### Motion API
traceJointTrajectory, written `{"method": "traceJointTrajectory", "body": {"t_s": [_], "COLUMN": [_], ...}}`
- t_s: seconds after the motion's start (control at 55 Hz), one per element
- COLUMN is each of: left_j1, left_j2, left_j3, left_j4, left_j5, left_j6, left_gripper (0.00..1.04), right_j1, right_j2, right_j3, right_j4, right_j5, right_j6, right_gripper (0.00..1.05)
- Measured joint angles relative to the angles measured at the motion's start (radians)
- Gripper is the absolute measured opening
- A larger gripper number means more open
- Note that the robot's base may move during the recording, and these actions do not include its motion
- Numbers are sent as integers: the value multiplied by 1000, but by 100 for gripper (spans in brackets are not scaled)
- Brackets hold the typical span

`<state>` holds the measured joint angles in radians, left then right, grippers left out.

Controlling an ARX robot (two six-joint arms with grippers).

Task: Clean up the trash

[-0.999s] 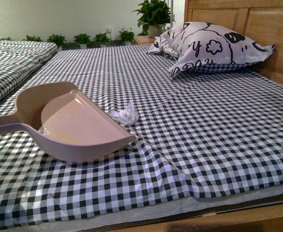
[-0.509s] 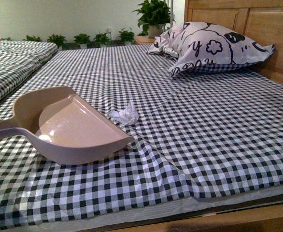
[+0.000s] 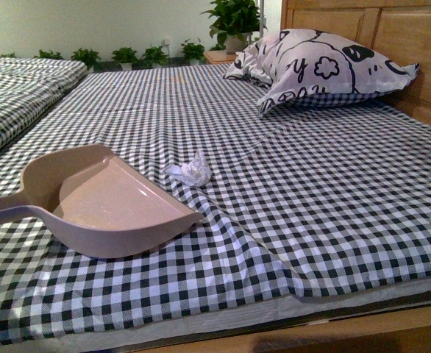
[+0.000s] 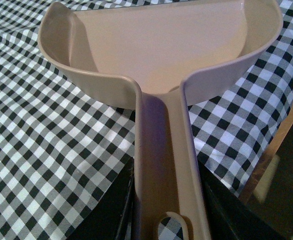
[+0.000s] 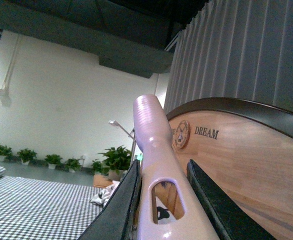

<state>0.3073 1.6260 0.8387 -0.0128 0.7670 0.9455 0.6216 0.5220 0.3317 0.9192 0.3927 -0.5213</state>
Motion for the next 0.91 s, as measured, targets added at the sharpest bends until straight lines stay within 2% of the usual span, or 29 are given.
{"method": "traceJointTrajectory", "body": {"t_s": [0.345, 0.509, 0.854, 0.89, 0.908], "left_j1": [11, 14, 14, 14, 14], "left_j2": [53, 63, 63, 63, 63], "left_j3": [16, 21, 21, 21, 21], "left_j4": [29, -28, -29, -29, -29], "left_j5": [12, 21, 23, 23, 23], "left_j6": [-20, -20, -20, -20, -20], "left_gripper": [29, 29, 29, 29, 29], "right_j1": [0, 0, 0, 5, 13], "right_j2": [0, 0, 0, -8, -23], "right_j3": [0, 0, 0, 6, 24], "right_j4": [0, 0, 0, -30, -105], "right_j5": [0, 0, 0, 18, 48], "right_j6": [0, 0, 0, 9, 26], "right_gripper": [23, 23, 23, 23, 23]}}
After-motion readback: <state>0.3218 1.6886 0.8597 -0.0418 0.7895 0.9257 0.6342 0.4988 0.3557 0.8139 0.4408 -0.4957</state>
